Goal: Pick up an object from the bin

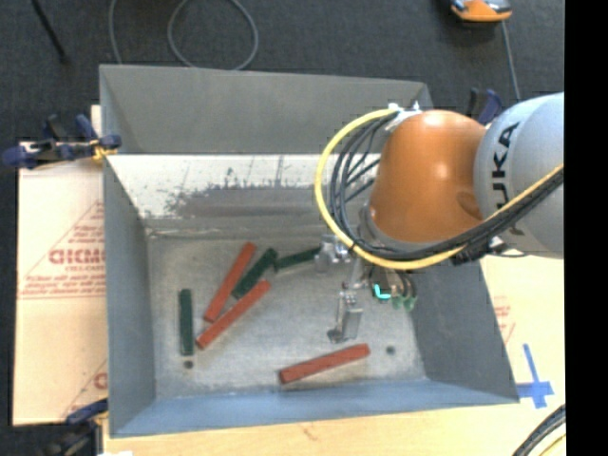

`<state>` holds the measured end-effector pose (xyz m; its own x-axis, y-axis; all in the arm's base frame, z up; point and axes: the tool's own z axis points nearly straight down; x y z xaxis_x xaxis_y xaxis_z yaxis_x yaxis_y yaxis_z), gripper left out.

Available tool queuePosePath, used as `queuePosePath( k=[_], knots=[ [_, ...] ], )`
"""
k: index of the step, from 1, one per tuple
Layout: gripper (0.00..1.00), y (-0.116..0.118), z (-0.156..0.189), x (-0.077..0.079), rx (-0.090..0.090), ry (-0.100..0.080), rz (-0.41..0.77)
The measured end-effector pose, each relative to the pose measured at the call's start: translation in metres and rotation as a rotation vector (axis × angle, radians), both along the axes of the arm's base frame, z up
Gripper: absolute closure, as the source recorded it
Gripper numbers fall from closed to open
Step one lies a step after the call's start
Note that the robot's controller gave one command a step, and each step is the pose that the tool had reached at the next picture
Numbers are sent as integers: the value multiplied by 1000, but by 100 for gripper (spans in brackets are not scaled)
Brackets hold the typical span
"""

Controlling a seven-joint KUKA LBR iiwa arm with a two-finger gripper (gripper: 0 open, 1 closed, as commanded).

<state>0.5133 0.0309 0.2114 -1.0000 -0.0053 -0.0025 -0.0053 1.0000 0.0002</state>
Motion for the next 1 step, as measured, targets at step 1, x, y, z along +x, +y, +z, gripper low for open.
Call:
queuePosePath(
  k=[1],
  knots=[
    [0,-57,-76,-41,-2,9,108]
  ],
)
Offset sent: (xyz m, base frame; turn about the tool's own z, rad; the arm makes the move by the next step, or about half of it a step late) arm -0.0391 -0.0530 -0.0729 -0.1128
